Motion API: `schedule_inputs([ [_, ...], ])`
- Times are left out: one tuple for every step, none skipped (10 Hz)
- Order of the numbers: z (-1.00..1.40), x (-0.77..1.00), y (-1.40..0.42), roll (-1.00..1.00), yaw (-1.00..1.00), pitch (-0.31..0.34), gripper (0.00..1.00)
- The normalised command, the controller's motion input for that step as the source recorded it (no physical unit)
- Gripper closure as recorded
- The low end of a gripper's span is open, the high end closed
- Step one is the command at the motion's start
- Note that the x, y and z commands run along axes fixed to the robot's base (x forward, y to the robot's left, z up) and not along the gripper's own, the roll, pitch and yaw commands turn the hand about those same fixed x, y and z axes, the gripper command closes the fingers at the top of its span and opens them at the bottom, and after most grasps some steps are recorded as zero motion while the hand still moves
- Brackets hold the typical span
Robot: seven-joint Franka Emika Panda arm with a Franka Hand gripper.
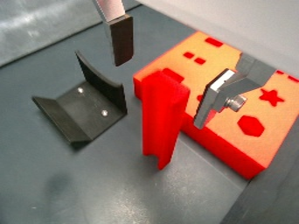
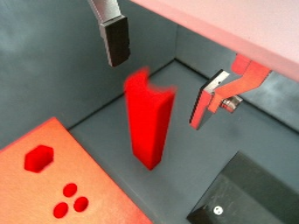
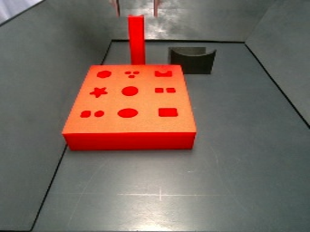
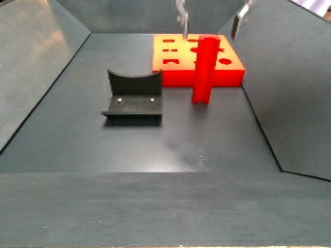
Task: Pick up the arch object. Move up. Rotate the arch object. Move to above the board. Insert the arch object.
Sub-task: Rotate the arch object.
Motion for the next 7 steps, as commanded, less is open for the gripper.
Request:
schedule_inputs([
  [0.48,0.00,0.00,-0.01,0.00,0.067,0.00],
  [0.24,0.01,-0.01,-0.03,0.00,0.084,0.00],
  [0.00,0.00,0.08,0.00,1.00,0.007,0.00],
  [-0.07,0.02,0.09,0.00,1.00,0.007,0.00],
  [-0.04,0.03,0.05,0.00,1.00,0.006,0.00],
  [-0.04,0.03,0.03,0.00,1.00,0.006,0.00],
  [-0.04,0.03,0.03,0.00,1.00,0.006,0.00],
])
